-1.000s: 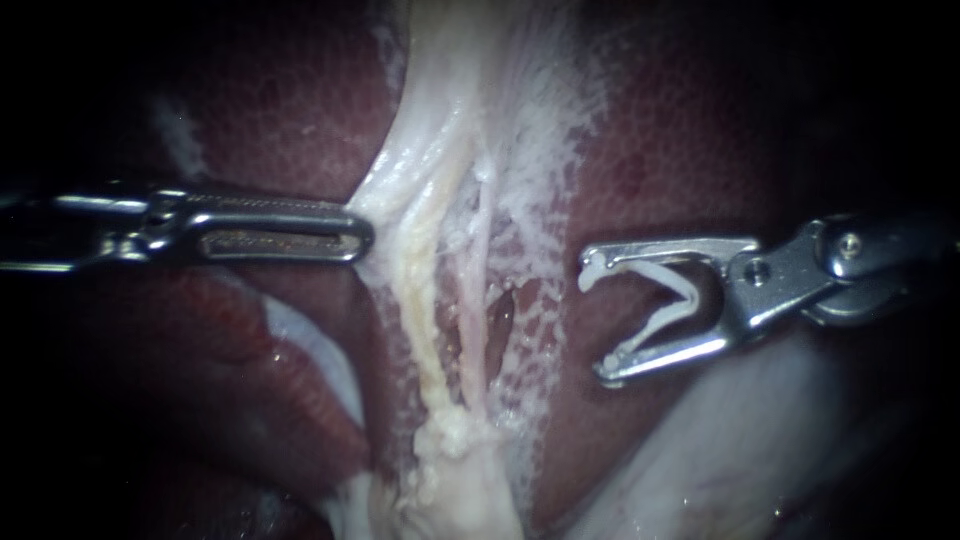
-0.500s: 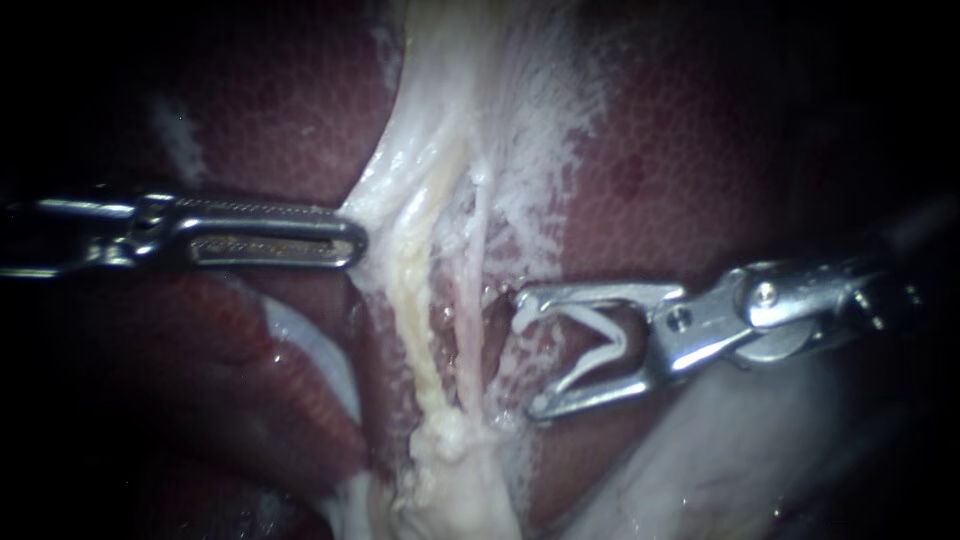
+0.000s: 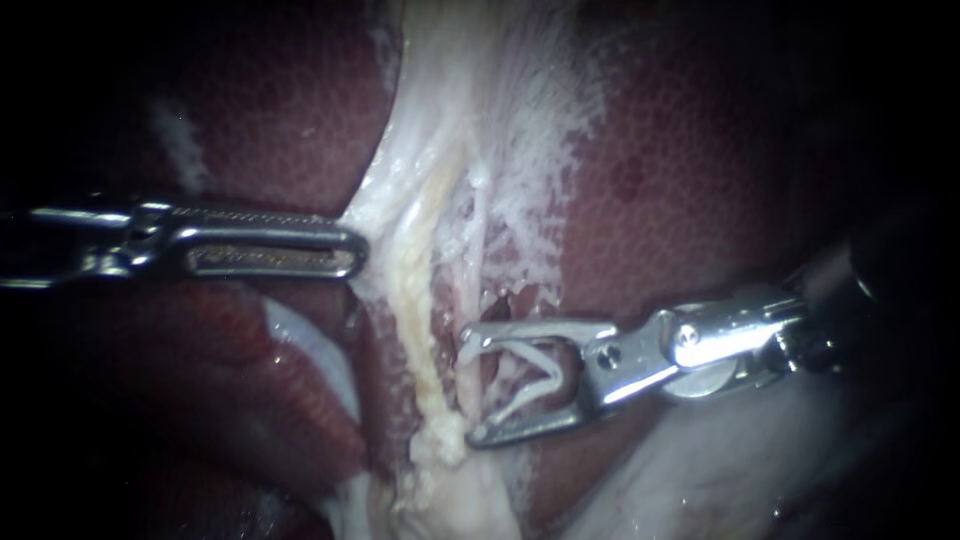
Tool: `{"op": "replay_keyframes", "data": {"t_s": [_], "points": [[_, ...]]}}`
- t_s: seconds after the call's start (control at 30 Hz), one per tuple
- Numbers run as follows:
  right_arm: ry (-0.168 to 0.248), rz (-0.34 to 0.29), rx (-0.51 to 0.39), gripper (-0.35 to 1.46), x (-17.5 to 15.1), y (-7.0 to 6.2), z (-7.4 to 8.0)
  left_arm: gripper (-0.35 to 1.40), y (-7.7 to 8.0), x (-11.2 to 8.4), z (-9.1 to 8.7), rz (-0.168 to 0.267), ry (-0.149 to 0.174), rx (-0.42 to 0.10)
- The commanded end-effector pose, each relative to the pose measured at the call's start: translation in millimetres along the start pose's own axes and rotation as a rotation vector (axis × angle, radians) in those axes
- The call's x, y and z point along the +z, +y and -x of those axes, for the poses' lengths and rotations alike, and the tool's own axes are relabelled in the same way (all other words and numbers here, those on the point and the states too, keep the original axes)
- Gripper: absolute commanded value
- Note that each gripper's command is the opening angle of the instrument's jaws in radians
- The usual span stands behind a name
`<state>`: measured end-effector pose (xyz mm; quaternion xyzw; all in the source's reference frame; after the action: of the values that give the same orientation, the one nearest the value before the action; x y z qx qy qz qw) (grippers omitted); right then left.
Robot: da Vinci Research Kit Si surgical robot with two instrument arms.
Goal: Clipping first clip left tube
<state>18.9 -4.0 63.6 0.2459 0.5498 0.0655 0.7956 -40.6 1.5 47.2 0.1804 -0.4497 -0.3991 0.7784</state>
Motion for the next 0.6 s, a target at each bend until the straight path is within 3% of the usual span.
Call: {"op": "replay_keyframes", "data": {"t_s": [0.03, 0.3, 0.6], "points": [[-0.001, 0.001, 0.004, 0.56, 0.3, 0.0, 0.2, -0.35, 0.0, 0.0, 0.0, 0.001, 0.0, 0.0], [-0.017, 0.0, 0.027, 0.56, 2.0, -0.3, 1.7, -0.35, -0.4, -0.1, 0.1, -0.001, -0.003, -0.001], [-0.023, -0.038, 0.054, 0.55, 3.1, -0.5, 1.8, -0.35, -0.5, -0.1, 0.1, -0.003, -0.002, 0.004]]}}
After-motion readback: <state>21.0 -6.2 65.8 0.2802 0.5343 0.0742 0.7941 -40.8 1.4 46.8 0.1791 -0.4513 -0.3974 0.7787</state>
